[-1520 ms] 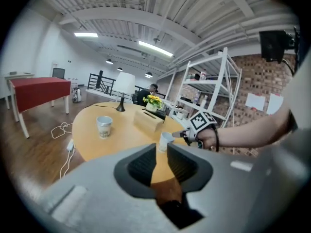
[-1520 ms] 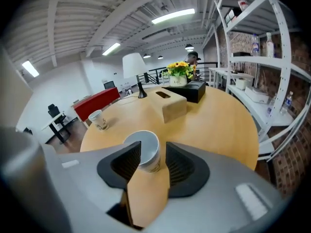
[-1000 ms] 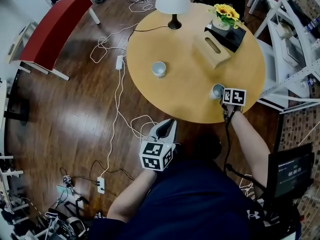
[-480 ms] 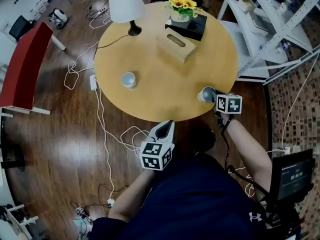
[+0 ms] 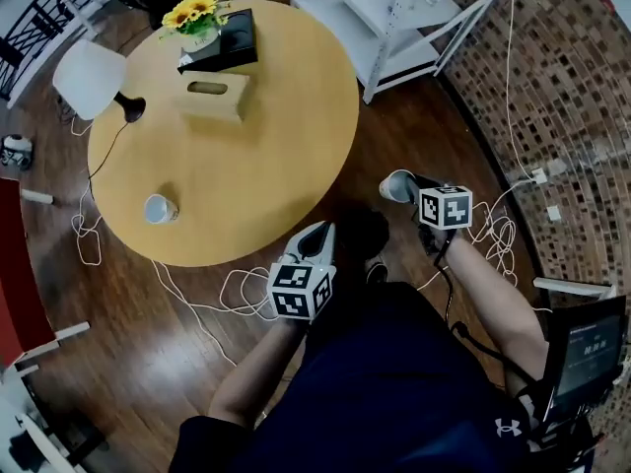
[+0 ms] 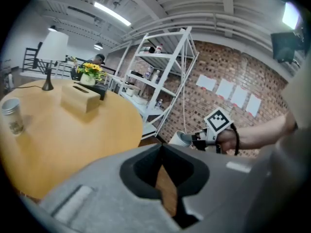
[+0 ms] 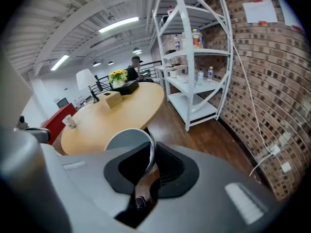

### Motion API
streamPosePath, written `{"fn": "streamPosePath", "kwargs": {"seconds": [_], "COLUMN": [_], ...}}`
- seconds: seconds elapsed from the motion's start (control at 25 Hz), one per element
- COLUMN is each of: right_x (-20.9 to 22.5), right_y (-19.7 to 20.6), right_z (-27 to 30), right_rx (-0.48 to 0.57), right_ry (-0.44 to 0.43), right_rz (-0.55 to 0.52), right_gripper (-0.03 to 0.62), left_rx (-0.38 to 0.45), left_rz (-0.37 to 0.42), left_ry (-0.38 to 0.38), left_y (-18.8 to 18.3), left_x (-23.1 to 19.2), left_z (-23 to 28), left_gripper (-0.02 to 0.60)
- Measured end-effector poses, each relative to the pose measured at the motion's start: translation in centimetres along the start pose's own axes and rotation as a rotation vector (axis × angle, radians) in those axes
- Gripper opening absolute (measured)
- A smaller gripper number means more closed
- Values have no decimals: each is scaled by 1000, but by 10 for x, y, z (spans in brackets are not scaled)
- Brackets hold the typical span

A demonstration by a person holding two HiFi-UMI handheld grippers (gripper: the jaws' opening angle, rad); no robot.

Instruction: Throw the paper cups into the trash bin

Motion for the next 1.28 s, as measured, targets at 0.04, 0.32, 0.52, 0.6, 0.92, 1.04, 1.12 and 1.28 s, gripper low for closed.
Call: {"fn": "streamPosePath", "kwargs": {"seconds": [0.04,0.32,0.52,0.6,0.92,1.04,1.12,1.28], "right_x": [15,71,84,81,68,69,70,68], "right_y": [8,48,95,122,229,278,309,360], "right_z": [-9,-31,-8,6,79,113,136,182], "right_rx": [-6,-42,-121,-158,-238,-273,-295,-308], "right_ry": [23,45,-3,-36,-145,-163,-164,-163], "right_rz": [23,78,42,13,-94,-72,-74,-65], "right_gripper": [44,43,43,43,43,43,43,43], "left_rx": [-15,-101,-161,-177,-224,-239,-261,-271], "left_rz": [8,26,84,95,88,136,142,109], "left_ry": [19,57,-26,-77,-120,-98,-83,-114], "left_y": [3,28,53,65,128,162,187,223], "left_x": [12,71,82,76,46,28,10,-20], "left_z": [6,31,35,38,54,61,70,83], "left_gripper": [5,5,5,5,5,5,5,5]}}
Point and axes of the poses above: the fingertips, and each gripper's own axes: z forward along the fingers, x to its right, y out of its underside, the point moved 6 cm from there along -z, backward along the fingers, and after that the axes turned 12 degrees about x, right-handed, at the moved point
